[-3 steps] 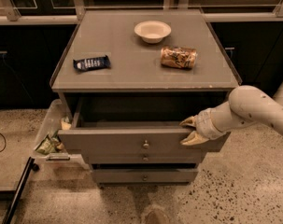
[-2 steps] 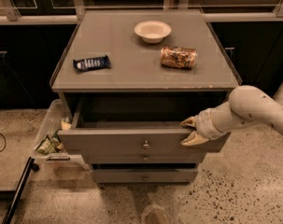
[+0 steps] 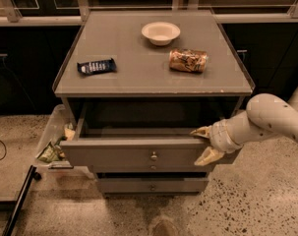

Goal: Open top drawer

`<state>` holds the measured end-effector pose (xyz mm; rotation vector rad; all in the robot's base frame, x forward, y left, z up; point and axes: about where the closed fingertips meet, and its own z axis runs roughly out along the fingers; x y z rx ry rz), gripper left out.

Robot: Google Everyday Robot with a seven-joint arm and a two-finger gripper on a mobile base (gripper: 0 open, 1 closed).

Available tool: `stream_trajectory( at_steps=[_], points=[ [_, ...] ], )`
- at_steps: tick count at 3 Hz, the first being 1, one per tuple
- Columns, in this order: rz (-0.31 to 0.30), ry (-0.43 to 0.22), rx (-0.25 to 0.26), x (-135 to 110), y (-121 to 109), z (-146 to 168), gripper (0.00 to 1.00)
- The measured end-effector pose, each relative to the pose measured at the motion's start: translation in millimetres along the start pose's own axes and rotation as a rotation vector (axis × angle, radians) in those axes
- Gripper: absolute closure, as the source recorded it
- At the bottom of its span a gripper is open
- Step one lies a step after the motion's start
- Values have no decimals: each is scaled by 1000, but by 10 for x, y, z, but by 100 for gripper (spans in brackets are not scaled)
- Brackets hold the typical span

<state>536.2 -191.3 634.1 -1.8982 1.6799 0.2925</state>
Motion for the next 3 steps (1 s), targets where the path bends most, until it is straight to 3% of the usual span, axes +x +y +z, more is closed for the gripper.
stream_trajectory(
  at_steps=[2,3],
  points=[
    [19,-36,7,43,267,-211,84],
    [43,-50,4,89,404,-248,100]
  ],
)
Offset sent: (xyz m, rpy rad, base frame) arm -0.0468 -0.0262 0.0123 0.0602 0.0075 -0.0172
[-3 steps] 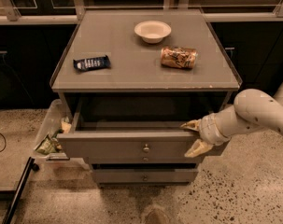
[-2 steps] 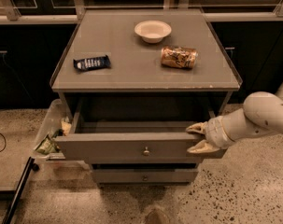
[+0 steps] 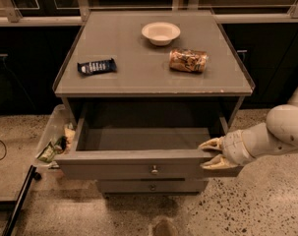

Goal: Open top drawer

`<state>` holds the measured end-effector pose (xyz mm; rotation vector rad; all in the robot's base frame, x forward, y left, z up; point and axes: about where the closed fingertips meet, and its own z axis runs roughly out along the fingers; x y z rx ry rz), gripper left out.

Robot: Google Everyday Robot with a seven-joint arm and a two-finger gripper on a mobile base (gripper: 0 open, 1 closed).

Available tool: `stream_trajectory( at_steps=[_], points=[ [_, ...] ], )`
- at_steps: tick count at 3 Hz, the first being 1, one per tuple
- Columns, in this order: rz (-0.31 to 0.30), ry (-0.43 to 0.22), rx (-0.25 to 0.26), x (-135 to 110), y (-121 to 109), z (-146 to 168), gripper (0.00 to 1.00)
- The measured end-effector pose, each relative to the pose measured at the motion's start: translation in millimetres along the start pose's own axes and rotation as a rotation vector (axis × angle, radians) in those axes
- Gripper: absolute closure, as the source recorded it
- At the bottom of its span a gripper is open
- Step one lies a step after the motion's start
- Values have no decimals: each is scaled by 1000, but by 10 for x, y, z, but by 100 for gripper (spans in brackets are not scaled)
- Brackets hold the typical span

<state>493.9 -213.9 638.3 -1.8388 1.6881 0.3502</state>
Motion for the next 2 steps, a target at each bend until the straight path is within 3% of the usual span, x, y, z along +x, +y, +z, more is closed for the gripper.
stream_trajectory(
  at_steps=[2],
  points=[
    [3,-1,1,-14,9,12,58]
  ],
)
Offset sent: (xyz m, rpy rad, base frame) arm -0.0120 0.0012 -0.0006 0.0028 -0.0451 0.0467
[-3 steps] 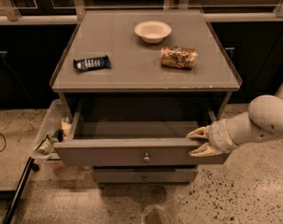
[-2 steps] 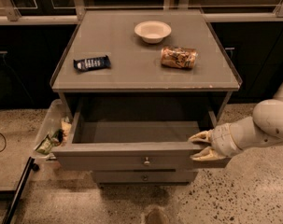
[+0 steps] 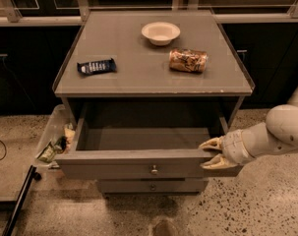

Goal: Open top drawer

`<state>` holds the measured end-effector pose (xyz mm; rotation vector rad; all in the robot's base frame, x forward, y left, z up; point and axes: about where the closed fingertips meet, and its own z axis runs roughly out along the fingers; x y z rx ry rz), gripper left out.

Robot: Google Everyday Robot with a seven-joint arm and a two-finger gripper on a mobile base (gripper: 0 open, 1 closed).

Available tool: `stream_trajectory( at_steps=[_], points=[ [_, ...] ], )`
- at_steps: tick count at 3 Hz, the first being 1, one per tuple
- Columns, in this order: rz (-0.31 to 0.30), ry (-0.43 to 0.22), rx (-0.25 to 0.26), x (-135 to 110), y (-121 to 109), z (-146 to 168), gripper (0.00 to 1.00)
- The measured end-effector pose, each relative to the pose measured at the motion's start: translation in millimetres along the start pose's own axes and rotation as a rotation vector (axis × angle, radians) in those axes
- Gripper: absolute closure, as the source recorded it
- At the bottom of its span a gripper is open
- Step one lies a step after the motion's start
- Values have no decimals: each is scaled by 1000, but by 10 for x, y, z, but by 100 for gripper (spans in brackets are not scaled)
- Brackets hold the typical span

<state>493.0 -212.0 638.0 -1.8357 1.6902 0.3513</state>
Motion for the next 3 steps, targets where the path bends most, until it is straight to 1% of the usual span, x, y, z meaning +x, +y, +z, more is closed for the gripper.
stream_trajectory(
  at_steps=[1,2,3],
  points=[
    [-6,-16,-2,-1,76,12,62],
    [-8,-27,-1,6,153,4,85],
    [-7,-29,-2,-8,152,-9,100]
  ],
)
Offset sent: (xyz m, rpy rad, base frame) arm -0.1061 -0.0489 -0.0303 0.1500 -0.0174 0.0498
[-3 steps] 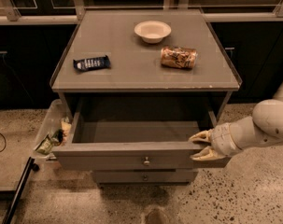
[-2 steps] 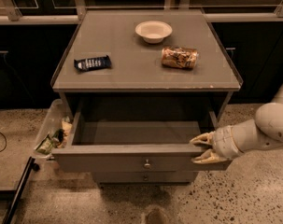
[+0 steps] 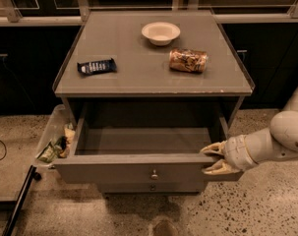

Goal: Open top drawer

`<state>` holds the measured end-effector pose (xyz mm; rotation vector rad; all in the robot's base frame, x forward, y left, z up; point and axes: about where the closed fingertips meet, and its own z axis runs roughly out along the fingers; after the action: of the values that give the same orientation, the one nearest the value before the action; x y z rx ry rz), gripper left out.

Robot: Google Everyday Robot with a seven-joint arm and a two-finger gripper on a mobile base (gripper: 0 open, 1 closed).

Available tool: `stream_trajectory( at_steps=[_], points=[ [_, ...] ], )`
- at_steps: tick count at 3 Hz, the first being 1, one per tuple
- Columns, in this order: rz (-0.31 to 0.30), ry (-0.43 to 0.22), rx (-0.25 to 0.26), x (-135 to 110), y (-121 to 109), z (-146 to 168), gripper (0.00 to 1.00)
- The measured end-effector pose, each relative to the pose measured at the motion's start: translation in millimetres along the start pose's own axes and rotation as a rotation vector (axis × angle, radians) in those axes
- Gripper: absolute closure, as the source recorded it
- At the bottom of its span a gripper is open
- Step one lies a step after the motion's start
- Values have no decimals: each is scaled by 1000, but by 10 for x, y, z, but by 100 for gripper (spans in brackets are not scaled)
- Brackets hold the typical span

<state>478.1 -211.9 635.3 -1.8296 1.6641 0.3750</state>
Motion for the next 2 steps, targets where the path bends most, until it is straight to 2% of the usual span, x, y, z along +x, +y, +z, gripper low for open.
stream_trajectory(
  at_steps=[1,2],
  points=[
    [1,-31,-15,-71,96,22,100],
    [0,-31,-16,-84,90,8,81]
  ],
)
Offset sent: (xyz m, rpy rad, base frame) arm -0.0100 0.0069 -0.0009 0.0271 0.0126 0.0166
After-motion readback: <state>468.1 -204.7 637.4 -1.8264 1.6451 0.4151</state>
